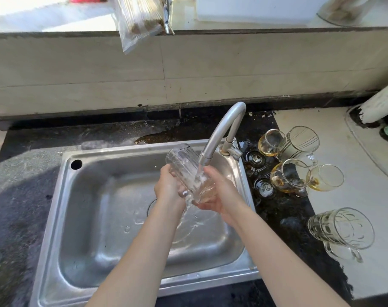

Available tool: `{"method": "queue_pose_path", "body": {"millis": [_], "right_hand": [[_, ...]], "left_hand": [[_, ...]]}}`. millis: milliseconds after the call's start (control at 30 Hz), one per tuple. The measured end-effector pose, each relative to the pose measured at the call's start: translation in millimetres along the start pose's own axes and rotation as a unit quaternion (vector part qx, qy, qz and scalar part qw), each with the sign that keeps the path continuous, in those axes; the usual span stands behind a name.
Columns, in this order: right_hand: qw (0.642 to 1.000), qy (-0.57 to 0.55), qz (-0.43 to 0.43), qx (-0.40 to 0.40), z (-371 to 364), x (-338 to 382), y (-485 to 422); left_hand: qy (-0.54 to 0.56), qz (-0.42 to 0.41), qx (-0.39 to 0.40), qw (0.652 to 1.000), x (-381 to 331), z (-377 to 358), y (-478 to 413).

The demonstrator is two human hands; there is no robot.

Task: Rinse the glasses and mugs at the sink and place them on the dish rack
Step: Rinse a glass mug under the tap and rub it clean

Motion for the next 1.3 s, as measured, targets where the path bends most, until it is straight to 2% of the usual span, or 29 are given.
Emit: {"method": "queue_pose_path", "body": {"millis": [67, 133, 167, 233, 267, 333, 467, 567, 600, 667, 700, 767, 867, 933, 1000, 1167, 1233, 1300], "right_hand": [[1.000, 0.007, -0.007, -0.007, 1.0, -0.3, 1.3], [0.995, 0.083, 0.034, -0.042, -0.5, 5.7, 3.3], [0.982, 0.160, 0.075, -0.064, -3.6, 11.5, 6.0], [0.924, 0.337, 0.155, -0.087, -15.3, 18.6, 5.0], [0.904, 0.382, 0.170, -0.086, -23.5, 20.4, 2.9], [0.898, 0.390, 0.183, -0.093, -34.7, 28.3, -3.6], [0.918, 0.305, 0.234, -0.099, -41.8, 39.0, -18.7], [0.871, 0.416, 0.251, -0.073, -53.3, 24.8, 0.4], [0.868, 0.425, 0.251, -0.056, -55.3, 19.4, 6.8], [0.908, 0.369, 0.192, -0.048, -53.3, 18.0, 2.6], [0.933, 0.316, 0.156, -0.073, -50.0, 20.0, -4.8], [0.957, 0.237, 0.130, -0.103, -45.7, 25.5, -18.0], [0.968, 0.221, 0.113, -0.045, -46.9, 25.5, -14.2], [0.973, 0.222, 0.068, 0.005, -39.0, 14.2, -5.8], [0.992, 0.119, -0.005, 0.039, -28.9, 2.9, -1.5], [0.988, -0.099, -0.111, 0.042, -16.0, -0.9, -4.9], [0.989, -0.093, -0.107, 0.038, -19.1, 2.4, -4.5], [0.997, -0.038, -0.073, 0.004, -19.8, 7.2, -2.9]], "left_hand": [[-0.043, -0.018, -0.004, 0.999, -1.0, 4.3, -1.5], [-0.078, -0.027, -0.003, 0.997, -1.3, 6.3, -1.2], [-0.090, -0.031, -0.004, 0.995, -1.9, 6.9, -2.0], [-0.108, -0.045, -0.006, 0.993, -3.9, 7.7, -0.1], [-0.125, -0.061, -0.003, 0.990, -5.4, 7.2, 1.1], [-0.180, -0.099, 0.008, 0.979, -6.8, 5.6, 3.9], [-0.208, -0.119, 0.039, 0.970, -9.8, 7.7, 5.1], [-0.191, -0.114, 0.050, 0.974, -19.7, 14.2, 1.3], [-0.188, -0.110, 0.052, 0.975, -20.6, 16.9, 0.2], [-0.199, -0.111, 0.053, 0.972, -19.3, 18.7, 0.9], [-0.207, -0.112, 0.054, 0.970, -17.5, 18.4, 1.5], [-0.206, -0.112, 0.058, 0.970, -17.4, 15.6, 2.6], [-0.158, -0.086, 0.056, 0.982, -23.5, 15.4, -0.6], [-0.086, -0.054, 0.051, 0.993, -23.0, 18.4, -7.4], [-0.027, -0.034, 0.053, 0.998, -18.2, 18.6, -14.4], [0.086, -0.036, 0.119, 0.989, -0.3, 10.9, -15.4], [0.098, -0.041, 0.129, 0.986, 2.8, 11.2, -18.4], [0.068, -0.027, 0.104, 0.992, 7.8, 15.5, -27.8]]}}
Point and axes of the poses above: each hand's wrist, its own y-axis away from the middle knuckle, its own z-axis out of the back of the hand, x = y × z, the point moved 5 cm from there along -y, towards the middle knuckle, and after that the axes turned 15 degrees about -y, right-handed, at the moved point
